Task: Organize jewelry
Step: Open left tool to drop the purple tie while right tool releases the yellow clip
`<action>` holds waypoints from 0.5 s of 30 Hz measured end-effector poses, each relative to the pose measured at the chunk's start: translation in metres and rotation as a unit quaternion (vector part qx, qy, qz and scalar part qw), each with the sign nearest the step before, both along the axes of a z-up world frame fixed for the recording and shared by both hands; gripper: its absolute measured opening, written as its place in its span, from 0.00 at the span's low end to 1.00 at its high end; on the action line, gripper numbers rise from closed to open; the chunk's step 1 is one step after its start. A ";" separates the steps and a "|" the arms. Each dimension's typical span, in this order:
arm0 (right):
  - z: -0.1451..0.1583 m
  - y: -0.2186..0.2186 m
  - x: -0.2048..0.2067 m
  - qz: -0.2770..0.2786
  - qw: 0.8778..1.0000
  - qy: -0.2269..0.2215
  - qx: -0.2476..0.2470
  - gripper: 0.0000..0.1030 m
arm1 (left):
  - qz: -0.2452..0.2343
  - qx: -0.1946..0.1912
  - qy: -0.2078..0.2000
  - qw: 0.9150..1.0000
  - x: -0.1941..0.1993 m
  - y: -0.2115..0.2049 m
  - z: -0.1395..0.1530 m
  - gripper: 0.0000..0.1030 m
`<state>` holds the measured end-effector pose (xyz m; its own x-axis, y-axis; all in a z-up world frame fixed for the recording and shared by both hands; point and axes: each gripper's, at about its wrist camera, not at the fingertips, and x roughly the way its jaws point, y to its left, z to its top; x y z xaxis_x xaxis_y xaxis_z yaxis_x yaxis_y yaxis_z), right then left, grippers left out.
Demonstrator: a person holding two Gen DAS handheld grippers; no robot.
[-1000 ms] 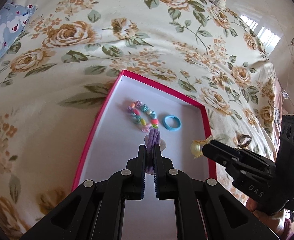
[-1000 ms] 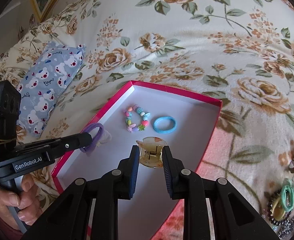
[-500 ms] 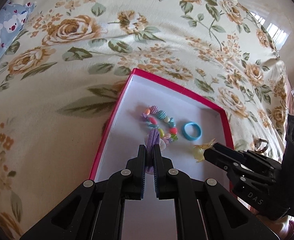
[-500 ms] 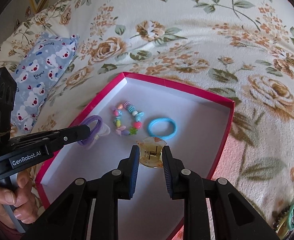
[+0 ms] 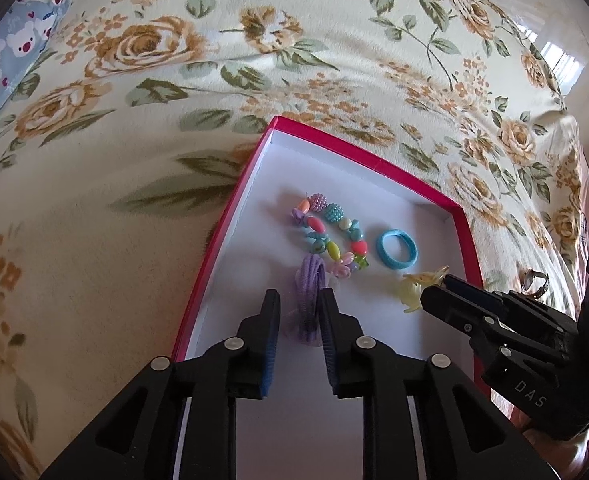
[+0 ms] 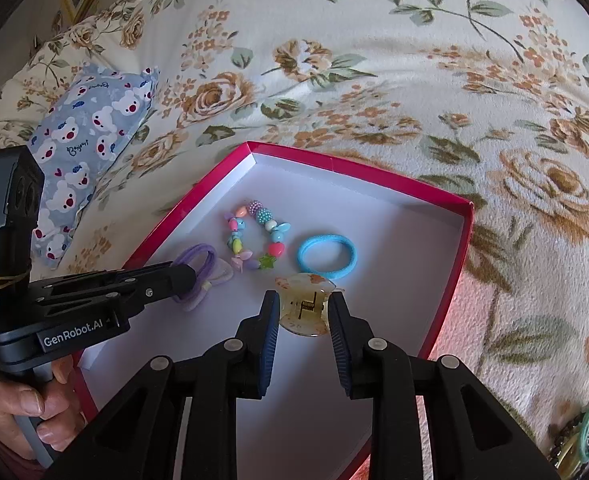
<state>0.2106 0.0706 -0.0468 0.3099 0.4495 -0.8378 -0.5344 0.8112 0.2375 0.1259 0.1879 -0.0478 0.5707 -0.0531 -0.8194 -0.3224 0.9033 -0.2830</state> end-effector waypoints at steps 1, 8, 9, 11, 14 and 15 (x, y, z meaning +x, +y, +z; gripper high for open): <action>0.000 0.000 0.000 0.000 1.000 0.001 0.001 0.26 | 0.000 0.000 0.000 1.000 0.000 0.000 0.001 0.19; 0.006 -0.004 -0.001 -0.004 1.000 0.001 0.007 0.33 | 0.002 0.006 -0.008 1.000 -0.013 -0.002 0.010 0.34; 0.008 -0.005 -0.002 -0.004 1.000 0.001 0.009 0.33 | 0.003 0.007 -0.008 1.000 -0.016 -0.003 0.012 0.35; 0.012 -0.008 -0.004 -0.006 1.000 0.000 0.012 0.33 | 0.005 0.007 -0.010 1.000 -0.020 -0.003 0.015 0.37; 0.019 -0.012 -0.008 -0.009 1.000 -0.003 0.017 0.34 | 0.009 0.005 -0.014 1.000 -0.028 -0.004 0.021 0.43; 0.021 -0.014 -0.009 -0.010 1.000 -0.005 0.019 0.34 | 0.010 0.005 -0.016 1.000 -0.031 -0.004 0.023 0.45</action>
